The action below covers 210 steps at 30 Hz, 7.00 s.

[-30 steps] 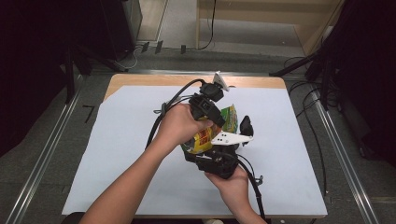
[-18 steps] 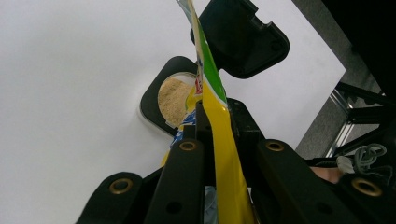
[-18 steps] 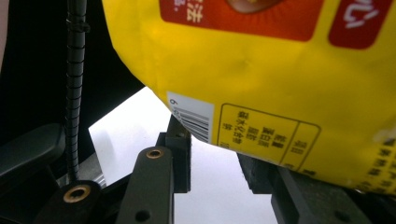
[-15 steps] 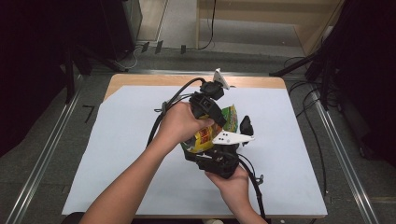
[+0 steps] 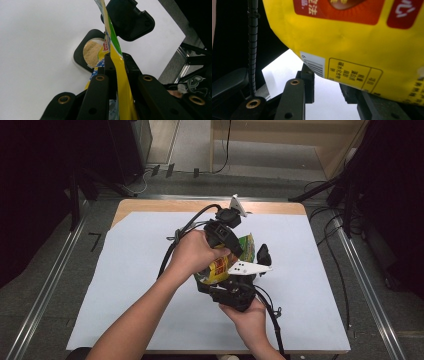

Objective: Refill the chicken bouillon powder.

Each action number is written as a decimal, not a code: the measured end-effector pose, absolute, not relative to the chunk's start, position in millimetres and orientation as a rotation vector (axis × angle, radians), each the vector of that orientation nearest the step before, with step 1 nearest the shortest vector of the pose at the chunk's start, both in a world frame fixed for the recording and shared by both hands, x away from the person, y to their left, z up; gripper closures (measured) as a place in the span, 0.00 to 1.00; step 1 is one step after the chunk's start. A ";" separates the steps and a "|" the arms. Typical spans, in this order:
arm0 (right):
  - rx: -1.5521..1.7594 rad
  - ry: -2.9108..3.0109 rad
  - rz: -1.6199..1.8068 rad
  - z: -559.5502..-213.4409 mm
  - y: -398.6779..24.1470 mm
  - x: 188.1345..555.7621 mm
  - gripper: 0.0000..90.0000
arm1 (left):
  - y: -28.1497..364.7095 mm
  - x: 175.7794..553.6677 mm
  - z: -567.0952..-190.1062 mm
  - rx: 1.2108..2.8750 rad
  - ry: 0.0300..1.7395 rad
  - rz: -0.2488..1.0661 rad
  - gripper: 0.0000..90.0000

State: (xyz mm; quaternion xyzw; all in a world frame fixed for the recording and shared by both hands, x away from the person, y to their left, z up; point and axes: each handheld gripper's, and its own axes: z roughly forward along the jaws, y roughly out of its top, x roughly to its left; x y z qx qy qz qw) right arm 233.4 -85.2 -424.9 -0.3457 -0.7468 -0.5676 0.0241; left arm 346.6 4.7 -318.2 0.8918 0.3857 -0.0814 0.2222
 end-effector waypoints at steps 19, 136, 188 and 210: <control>-1.063 -2.330 -1.751 -426.2 -83.1 231.9 0.77 | 4.5 343.8 -319.1 2.460 1.060 -0.223 0.94; -1.057 -2.363 -1.735 -432.0 -82.1 227.5 0.82 | 1.6 337.0 -317.7 2.466 0.998 -0.192 0.98; -0.986 -2.441 -1.708 -445.0 -77.1 223.8 0.75 | 28.8 324.6 -331.9 2.397 0.946 -0.201 0.97; -0.907 -2.589 -1.644 -462.9 -71.5 219.6 0.67 | 58.8 318.9 -350.4 2.294 0.923 -0.257 0.99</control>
